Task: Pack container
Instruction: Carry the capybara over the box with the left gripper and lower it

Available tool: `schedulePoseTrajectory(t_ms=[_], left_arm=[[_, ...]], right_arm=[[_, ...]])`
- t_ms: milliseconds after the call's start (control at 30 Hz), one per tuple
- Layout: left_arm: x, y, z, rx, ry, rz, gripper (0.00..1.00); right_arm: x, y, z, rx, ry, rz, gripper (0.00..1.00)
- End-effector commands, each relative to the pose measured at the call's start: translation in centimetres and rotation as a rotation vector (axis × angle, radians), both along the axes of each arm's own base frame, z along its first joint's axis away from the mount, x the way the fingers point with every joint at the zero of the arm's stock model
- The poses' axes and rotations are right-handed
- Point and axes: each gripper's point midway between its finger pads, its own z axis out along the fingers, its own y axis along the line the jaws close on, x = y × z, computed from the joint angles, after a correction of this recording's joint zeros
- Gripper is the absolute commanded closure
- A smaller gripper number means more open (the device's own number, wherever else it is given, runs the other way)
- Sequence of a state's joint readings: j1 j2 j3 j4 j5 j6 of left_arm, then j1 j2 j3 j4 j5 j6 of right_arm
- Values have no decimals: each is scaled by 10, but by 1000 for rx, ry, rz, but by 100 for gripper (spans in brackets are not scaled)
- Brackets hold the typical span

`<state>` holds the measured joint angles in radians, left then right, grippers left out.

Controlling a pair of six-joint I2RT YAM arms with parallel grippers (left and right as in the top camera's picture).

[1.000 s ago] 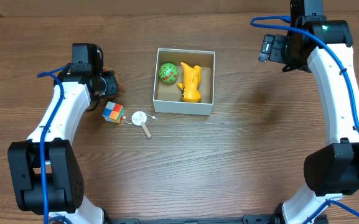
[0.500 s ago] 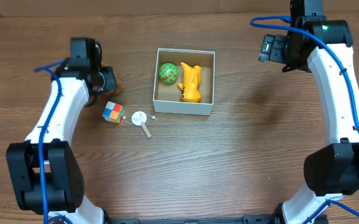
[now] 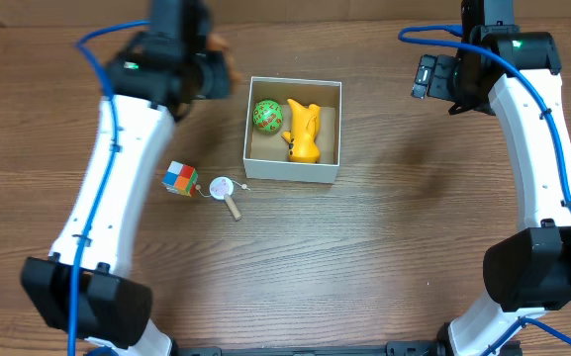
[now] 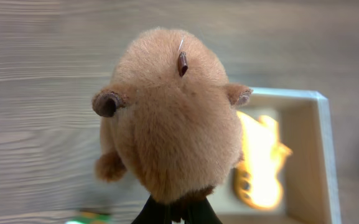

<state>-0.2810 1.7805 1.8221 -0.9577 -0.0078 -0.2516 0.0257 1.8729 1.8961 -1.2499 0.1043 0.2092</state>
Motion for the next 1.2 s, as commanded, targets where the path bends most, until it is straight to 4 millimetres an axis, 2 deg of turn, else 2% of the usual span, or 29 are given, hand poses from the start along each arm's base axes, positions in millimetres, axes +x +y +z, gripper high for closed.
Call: schedulePoseTrajectory(t_ms=[0,100,233,400,667,767,1000,1167], left_arm=[[-19,-49,16,3,-36,-127,96],[-30,-74,15,2,-35,-186,96],[-41,-95,9,10,-25,-234,96],[-45,-94,-13,70,18,-210,96],[-58,-94,-76,121,162,-205,96],[-63,-92,-94,124,198,-186,96],[-69,-95,-100,130,213,-183,96],[-67,-87,-101,149,209,-121,96]], right_arm=[[2,-4,16,-3,-44,-15,0],[2,-4,16,-2,-45,-15,0],[2,-4,16,-3,-44,-15,0],[2,-4,16,-2,-44,-15,0],[2,-4,16,-2,-44,-15,0],[2,-4,16,-3,-44,-15,0],[2,-4,16,-3,-44,-15,0],[2,-4,16,-3,-44,-15,0]])
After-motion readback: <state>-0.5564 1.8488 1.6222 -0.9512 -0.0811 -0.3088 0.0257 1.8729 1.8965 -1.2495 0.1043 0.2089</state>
